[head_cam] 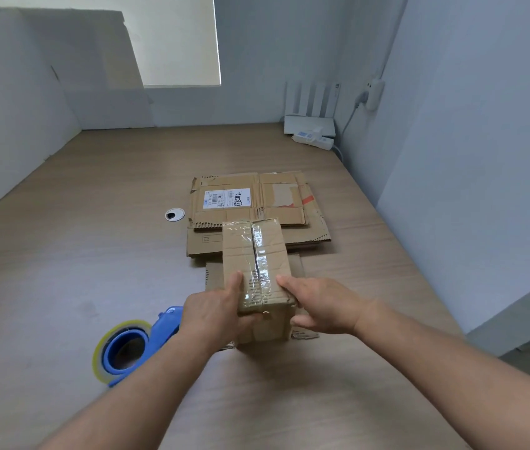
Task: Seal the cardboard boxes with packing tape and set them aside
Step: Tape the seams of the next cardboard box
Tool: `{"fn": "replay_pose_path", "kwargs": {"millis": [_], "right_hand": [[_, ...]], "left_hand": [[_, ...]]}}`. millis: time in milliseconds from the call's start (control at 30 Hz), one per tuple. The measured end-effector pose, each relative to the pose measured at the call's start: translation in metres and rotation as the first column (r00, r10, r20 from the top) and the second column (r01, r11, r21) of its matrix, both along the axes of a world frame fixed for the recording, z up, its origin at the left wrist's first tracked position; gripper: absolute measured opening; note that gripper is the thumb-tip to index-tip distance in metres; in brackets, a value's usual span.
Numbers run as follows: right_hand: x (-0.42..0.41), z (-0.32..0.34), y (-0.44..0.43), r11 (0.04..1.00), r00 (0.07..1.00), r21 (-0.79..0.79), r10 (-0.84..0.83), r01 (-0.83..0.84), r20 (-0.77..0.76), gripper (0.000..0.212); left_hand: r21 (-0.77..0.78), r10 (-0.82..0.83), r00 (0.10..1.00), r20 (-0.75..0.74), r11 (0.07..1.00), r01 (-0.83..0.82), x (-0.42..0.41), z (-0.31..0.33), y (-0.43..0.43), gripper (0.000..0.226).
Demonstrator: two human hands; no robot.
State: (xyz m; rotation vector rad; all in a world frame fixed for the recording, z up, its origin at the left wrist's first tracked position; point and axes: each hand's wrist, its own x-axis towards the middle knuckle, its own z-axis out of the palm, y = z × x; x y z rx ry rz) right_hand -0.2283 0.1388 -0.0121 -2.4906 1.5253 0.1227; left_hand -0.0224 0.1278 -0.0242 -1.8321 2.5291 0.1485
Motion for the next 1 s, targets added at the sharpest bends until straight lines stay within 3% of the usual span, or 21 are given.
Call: {"fn": "replay_pose_path", "kwargs": {"millis": [133, 233, 400, 500, 667, 1000], "right_hand": [[-0.004, 0.006, 0.0, 0.996, 0.998, 0.091, -0.027, 0.021, 0.055, 0.078], [-0.007, 0.008, -0.001, 0.998, 1.0, 0.066, 0.013, -0.013, -0.001, 0.075], [-0.011, 0.011, -0.005, 0.996, 0.997, 0.072, 0.054, -0.05, -0.053, 0.084], [-0.016, 0.016, -0.01, 0.994, 0.995, 0.095, 0.067, -0.06, -0.072, 0.082], [-0.013, 0.023, -0.02, 0.99, 0.983, 0.009, 0.141, -0.141, -0.121, 0.065], [-0.015, -0.004, -0.012, 0.976, 0.987, -0.145, 0.163, -0.163, -0.014, 0.071]], "left_hand": [[-0.036, -0.017, 0.999, 0.042, 0.999, 0.018, -0.002, -0.004, -0.002, 0.068], [-0.006, -0.03, 0.999, 0.038, 1.0, 0.03, -0.002, 0.0, -0.004, 0.073], [0.254, -0.097, 0.987, -0.127, 0.959, 0.126, 0.025, 0.008, -0.01, 0.095], [0.356, -0.131, 0.963, -0.236, 0.91, 0.211, 0.042, 0.015, -0.01, 0.09], [0.315, -0.168, 0.96, -0.225, 0.92, 0.235, 0.046, 0.02, -0.015, 0.075], [0.321, -0.137, 0.97, -0.202, 0.926, 0.197, 0.045, 0.012, -0.022, 0.082]]}}
